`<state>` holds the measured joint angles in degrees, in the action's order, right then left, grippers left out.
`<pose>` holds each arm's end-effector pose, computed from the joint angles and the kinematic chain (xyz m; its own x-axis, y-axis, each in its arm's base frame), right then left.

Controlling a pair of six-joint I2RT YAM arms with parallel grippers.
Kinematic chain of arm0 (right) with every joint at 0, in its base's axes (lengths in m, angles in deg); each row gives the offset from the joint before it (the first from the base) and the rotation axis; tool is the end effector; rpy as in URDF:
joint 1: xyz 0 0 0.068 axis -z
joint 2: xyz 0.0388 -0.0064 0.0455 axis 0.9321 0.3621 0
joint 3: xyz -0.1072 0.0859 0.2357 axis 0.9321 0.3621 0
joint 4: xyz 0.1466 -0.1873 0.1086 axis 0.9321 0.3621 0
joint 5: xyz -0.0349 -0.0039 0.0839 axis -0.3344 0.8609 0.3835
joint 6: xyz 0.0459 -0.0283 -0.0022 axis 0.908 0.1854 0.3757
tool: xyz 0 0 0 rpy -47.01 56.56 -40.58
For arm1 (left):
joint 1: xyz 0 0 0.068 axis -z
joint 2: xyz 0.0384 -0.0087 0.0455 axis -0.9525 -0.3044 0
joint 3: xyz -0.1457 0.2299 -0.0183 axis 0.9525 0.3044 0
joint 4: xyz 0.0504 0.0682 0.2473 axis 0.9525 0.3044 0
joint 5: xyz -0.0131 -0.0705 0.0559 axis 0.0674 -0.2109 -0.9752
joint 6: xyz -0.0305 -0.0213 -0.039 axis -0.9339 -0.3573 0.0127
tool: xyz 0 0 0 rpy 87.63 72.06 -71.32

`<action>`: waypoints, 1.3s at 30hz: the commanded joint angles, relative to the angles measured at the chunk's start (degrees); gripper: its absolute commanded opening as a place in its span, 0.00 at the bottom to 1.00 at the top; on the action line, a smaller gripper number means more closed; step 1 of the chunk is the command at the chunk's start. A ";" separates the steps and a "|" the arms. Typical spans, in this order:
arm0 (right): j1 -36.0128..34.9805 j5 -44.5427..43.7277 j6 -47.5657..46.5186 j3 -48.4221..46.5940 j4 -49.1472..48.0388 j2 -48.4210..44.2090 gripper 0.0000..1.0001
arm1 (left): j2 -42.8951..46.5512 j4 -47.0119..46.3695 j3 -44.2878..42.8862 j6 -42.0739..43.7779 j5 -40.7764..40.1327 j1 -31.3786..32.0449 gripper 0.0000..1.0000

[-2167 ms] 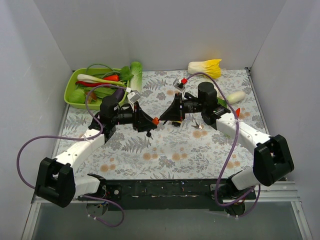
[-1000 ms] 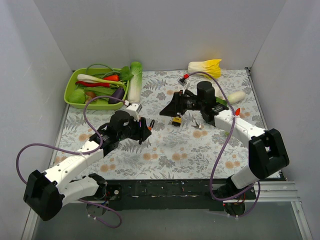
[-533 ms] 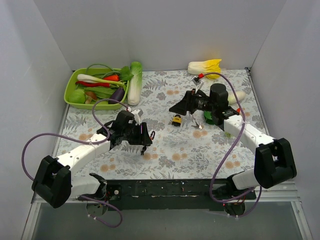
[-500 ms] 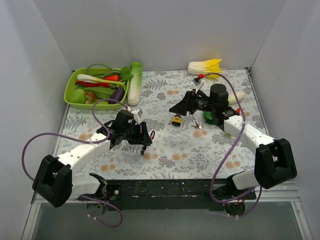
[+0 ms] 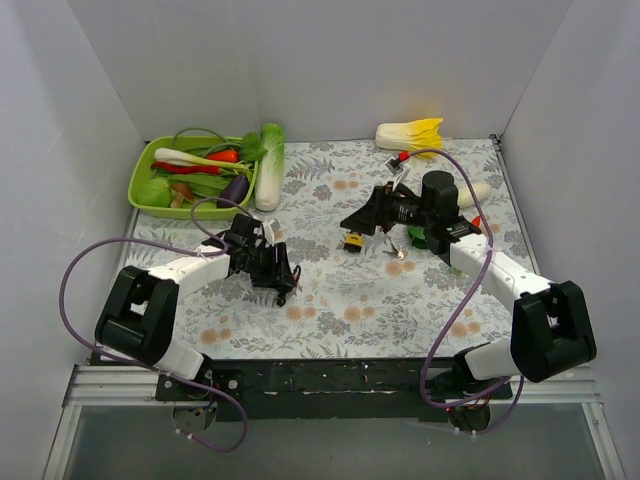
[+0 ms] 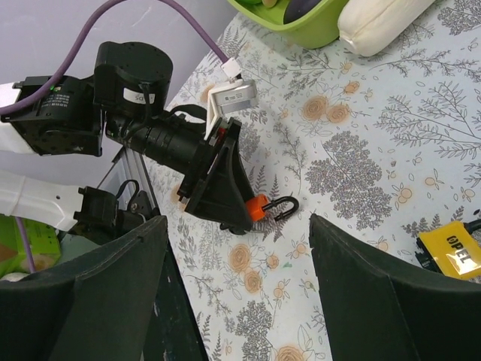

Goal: Unlock with the key

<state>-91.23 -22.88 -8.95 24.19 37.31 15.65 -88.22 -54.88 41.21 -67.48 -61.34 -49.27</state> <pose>0.2791 0.1417 0.2931 -0.5956 0.1586 -0.7875 -0.6944 0.3913 0.6040 0.2392 -0.1181 0.1639 -0.8546 -0.5065 0.1144 -0.4674 0.6544 -0.5943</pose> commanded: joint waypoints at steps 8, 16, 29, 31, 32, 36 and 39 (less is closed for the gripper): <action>0.92 -1.19 -2.88 -0.02 1.72 -1.46 0.82 | -4.69 1.46 -7.26 4.49 -10.94 -0.68 0.00; 1.01 -1.10 -2.88 -0.10 1.36 -0.76 0.83 | -7.59 2.25 -10.34 3.35 -14.29 -0.77 0.00; 1.01 -7.42 -7.35 1.30 5.75 -3.65 0.83 | -14.02 5.50 -16.41 -0.78 -27.90 -0.86 0.00; 1.01 -10.58 -8.67 1.30 8.20 -4.18 0.83 | -14.10 5.59 -16.93 -1.74 -29.22 -0.94 0.00; 1.01 -11.72 -9.29 1.30 8.92 -4.88 0.83 | -14.45 5.85 -17.28 -2.53 -30.80 -0.77 0.00; 0.92 -17.17 -12.89 1.48 12.43 -6.47 0.83 | -15.77 7.69 -19.65 -3.50 -37.47 0.02 0.01; 0.93 -19.11 -14.47 1.74 14.19 -7.09 0.83 | -18.31 10.24 -21.67 -3.16 -41.35 0.90 0.03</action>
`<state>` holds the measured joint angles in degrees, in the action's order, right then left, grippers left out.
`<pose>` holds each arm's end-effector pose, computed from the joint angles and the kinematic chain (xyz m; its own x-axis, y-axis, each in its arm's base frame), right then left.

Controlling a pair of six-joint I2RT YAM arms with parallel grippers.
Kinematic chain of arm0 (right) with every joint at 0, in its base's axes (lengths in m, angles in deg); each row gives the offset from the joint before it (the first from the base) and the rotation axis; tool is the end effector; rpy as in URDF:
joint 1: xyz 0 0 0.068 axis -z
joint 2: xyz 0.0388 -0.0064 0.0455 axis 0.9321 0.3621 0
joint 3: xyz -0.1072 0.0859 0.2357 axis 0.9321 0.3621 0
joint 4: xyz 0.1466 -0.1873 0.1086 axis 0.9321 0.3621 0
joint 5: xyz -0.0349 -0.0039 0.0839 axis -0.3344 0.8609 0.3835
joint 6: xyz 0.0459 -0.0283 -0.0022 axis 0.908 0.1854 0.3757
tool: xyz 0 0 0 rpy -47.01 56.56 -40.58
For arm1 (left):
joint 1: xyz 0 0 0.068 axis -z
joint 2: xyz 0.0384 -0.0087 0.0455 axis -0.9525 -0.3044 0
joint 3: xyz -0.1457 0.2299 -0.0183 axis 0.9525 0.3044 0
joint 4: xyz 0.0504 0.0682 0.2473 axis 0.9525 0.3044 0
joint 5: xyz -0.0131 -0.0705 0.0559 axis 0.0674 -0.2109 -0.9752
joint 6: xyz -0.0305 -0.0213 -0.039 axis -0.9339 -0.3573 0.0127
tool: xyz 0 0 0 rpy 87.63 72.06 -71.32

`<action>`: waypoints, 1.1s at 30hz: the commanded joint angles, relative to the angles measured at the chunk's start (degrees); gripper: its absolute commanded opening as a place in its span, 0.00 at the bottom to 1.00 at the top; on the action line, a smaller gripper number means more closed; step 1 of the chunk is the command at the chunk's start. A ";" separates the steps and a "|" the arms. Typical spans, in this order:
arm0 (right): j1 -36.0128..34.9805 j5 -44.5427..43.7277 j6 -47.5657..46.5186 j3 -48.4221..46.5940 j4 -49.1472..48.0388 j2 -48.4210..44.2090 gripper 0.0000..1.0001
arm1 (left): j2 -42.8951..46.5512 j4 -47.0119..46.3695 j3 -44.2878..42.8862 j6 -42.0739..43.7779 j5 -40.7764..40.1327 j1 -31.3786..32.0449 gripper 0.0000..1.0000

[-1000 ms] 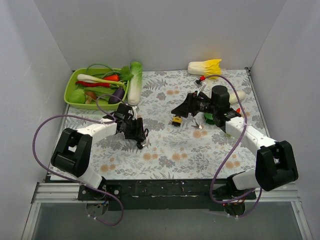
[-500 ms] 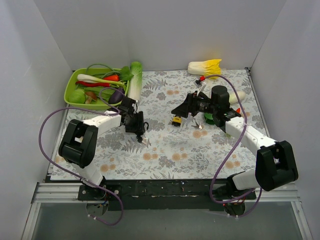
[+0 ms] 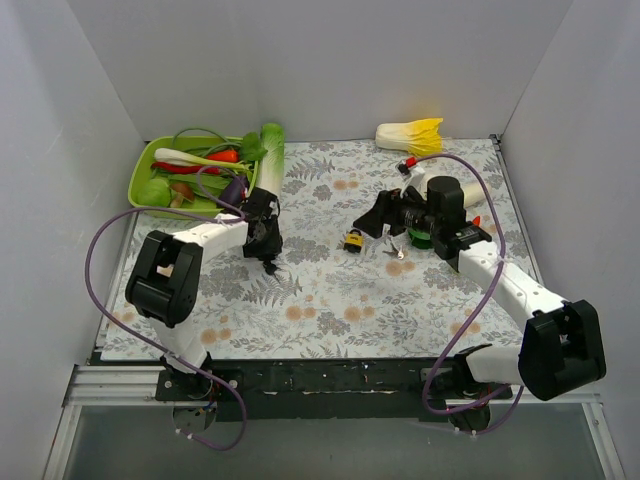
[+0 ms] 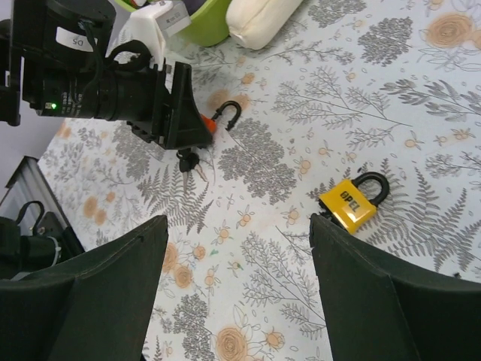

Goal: Unlock with the key

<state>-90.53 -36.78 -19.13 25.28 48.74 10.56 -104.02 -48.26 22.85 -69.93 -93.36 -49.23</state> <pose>0.2675 0.1254 0.2907 -0.5227 0.1227 -0.8436 -0.6118 0.6352 0.4714 0.3131 -0.1287 0.1650 -0.6700 -0.6914 -0.2702 -0.6123 0.7205 -0.3255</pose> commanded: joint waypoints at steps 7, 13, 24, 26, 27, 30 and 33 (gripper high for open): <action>0.31 -7.06 -5.96 2.14 4.52 -2.43 0.83 | -4.89 4.94 -6.83 -0.62 -8.73 1.03 0.15; 0.23 -10.31 -7.90 2.58 6.45 -3.22 0.83 | -5.33 4.15 -8.07 -0.79 -6.27 1.03 0.47; 0.23 -12.42 -9.04 2.67 6.90 -2.79 0.83 | -2.09 2.66 -8.16 -0.27 -3.55 1.03 0.78; 0.23 -12.95 -9.13 2.67 6.90 -2.44 0.84 | -0.86 1.87 -7.89 0.00 -3.10 1.03 0.89; 0.23 -13.13 -8.96 2.76 6.72 -2.35 0.84 | 0.46 1.52 -7.54 0.35 -2.58 0.95 0.93; -0.21 -13.74 -8.34 2.76 5.84 -1.21 0.83 | 3.19 -0.68 -6.23 1.48 -1.78 1.03 0.98; -2.23 -16.72 -8.78 2.06 6.19 1.08 0.82 | 8.28 -5.33 -4.91 4.12 1.11 1.03 0.98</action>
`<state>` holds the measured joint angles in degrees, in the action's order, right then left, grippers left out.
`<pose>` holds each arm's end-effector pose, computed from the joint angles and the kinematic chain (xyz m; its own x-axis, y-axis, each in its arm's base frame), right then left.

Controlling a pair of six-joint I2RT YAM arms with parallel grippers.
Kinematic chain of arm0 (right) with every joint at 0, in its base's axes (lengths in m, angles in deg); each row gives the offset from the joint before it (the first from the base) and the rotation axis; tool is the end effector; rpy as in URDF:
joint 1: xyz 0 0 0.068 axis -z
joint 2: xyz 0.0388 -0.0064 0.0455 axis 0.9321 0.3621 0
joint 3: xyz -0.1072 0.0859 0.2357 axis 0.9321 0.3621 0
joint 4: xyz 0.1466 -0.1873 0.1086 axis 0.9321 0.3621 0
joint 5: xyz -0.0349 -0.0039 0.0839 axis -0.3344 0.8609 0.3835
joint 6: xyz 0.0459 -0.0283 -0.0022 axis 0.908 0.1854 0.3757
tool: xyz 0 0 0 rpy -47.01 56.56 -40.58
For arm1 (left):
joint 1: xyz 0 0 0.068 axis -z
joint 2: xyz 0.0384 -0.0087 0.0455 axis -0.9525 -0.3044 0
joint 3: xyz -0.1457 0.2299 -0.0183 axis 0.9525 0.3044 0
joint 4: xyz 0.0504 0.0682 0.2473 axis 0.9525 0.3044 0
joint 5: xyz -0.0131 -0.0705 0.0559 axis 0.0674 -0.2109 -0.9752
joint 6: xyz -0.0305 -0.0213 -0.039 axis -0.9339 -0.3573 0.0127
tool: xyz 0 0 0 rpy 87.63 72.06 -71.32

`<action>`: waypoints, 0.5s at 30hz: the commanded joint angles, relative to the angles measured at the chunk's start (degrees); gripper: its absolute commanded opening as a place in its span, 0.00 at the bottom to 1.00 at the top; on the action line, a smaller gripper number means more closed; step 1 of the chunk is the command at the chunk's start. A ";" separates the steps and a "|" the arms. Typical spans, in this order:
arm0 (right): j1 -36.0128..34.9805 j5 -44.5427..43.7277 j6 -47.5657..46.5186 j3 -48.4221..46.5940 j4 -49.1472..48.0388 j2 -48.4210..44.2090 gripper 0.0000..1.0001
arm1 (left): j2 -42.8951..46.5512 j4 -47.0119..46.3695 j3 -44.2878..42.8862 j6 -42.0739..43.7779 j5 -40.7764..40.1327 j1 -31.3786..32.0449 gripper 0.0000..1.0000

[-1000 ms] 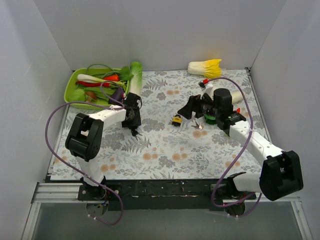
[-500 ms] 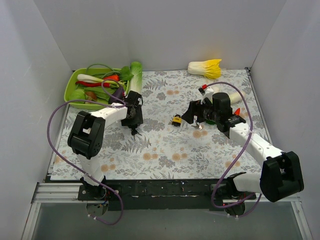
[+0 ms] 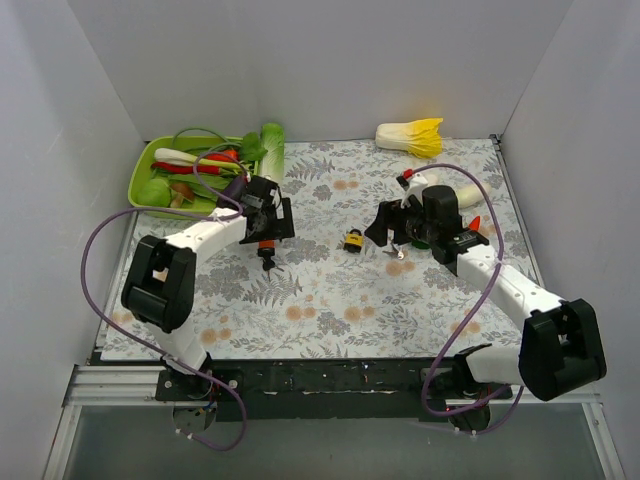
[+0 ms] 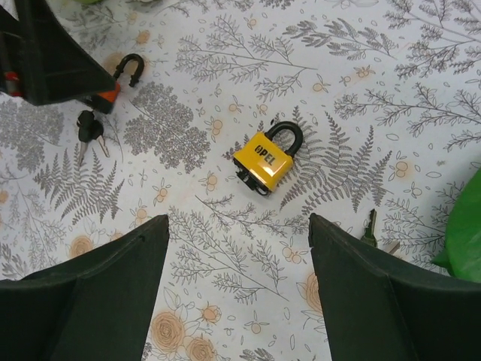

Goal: Unlock with the key

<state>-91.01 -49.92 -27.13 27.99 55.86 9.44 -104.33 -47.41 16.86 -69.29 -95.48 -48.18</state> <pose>0.2606 0.1172 0.2661 -0.5237 0.0131 -0.8518 -0.4917 0.8119 0.3148 0.3287 -0.1411 0.1921 -0.6506 -0.6832 -0.3316 -0.5718 0.7280 -0.3782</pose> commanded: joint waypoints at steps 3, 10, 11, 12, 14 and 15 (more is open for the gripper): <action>-4.39 -7.45 -1.83 -2.41 -0.23 6.05 0.82 | 13.07 -12.42 1.70 6.30 8.41 -0.10 0.98; -5.71 -10.71 2.03 -7.41 -0.23 18.61 0.82 | 9.83 -16.12 -2.96 4.64 25.37 -3.27 0.98; -5.80 -10.98 2.56 -9.51 -0.23 19.94 0.82 | 9.57 -16.39 -2.61 4.38 26.95 -3.35 0.98; -5.88 -11.07 3.60 -10.58 1.34 21.08 0.82 | 9.74 -16.48 -1.56 4.37 27.32 -3.44 0.98; -6.50 -12.03 4.40 -13.47 3.36 23.99 0.81 | 10.26 -16.39 -0.24 4.46 27.41 -3.53 0.98; -6.94 -12.64 4.93 -14.10 3.98 24.86 0.81 | 11.23 -16.13 0.72 4.64 26.97 -3.62 0.98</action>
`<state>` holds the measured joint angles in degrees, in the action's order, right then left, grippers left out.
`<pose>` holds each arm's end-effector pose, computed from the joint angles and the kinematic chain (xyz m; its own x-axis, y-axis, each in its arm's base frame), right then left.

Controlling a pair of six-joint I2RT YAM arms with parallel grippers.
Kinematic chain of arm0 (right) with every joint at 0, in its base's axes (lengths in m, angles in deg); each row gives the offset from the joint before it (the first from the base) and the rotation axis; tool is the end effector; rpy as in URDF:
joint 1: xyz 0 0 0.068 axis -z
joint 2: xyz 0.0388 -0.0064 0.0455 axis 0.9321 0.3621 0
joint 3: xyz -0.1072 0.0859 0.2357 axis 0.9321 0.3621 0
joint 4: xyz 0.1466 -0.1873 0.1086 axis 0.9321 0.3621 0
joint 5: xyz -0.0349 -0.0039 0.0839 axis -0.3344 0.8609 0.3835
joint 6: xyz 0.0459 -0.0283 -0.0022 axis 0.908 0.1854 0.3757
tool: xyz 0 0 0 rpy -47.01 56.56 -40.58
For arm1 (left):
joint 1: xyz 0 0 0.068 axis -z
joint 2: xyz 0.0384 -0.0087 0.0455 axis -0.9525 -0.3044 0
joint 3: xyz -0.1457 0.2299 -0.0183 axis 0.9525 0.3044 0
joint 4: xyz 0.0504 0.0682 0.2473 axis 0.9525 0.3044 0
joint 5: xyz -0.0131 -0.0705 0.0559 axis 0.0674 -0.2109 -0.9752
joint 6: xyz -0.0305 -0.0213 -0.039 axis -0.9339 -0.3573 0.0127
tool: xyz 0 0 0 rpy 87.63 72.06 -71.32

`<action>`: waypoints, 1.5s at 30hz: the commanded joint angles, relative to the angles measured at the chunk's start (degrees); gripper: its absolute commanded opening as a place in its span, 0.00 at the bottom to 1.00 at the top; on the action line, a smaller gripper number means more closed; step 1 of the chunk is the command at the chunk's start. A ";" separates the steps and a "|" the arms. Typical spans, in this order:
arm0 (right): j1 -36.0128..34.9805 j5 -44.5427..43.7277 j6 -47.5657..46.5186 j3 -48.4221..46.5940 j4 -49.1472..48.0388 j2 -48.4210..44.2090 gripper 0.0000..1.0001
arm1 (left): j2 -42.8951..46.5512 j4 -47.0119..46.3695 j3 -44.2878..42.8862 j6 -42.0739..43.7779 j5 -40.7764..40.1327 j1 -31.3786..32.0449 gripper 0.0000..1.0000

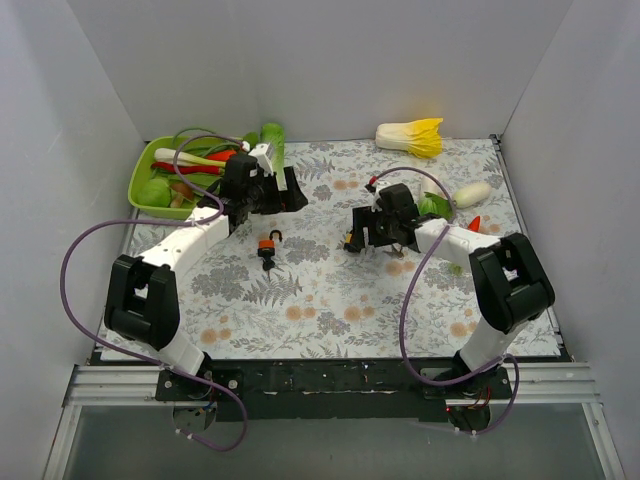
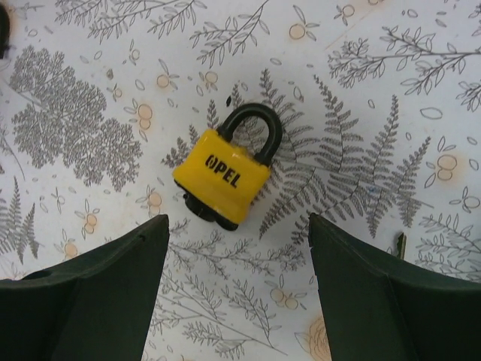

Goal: Unlock with the key

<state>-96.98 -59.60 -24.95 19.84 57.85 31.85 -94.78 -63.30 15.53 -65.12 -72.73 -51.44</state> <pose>0.3074 0.1693 0.1917 -0.7098 -0.0922 -0.6984 -0.3734 0.8899 0.2620 0.3358 -0.1370 0.2772 -0.7234 -0.6235 -0.2963 -0.1888 0.5916 -0.7838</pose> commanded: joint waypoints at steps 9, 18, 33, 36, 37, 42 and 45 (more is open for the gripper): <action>-4.40 -11.74 6.96 -11.22 7.78 9.32 0.79 | 3.53 0.73 2.42 2.66 1.75 -0.28 0.98; -8.27 -21.06 9.07 -13.51 8.85 13.45 0.76 | 3.44 0.82 2.24 1.61 4.39 -0.36 0.98; -10.20 -24.76 9.87 -12.19 4.56 14.52 0.57 | 3.18 0.64 2.42 1.34 5.54 -0.27 0.98; -10.47 -24.85 9.61 -10.09 2.80 12.85 0.42 | 2.83 0.64 2.51 0.73 5.27 -0.27 0.98; -10.64 -24.85 9.34 -8.60 0.53 12.23 0.37 | 2.74 0.64 2.51 0.03 5.53 -0.27 0.98; -10.82 -19.94 5.66 -2.97 -8.88 5.66 0.21 | 1.07 -0.24 2.60 -2.43 7.91 -0.27 0.98; -10.90 -16.51 2.32 0.46 -14.42 1.44 0.13 | -0.24 -0.15 2.51 -5.24 9.05 -0.36 0.98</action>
<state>-107.38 -80.67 -17.98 17.19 53.42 40.15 -94.43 -62.90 18.19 -66.85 -66.26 -51.57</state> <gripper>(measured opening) 0.622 0.981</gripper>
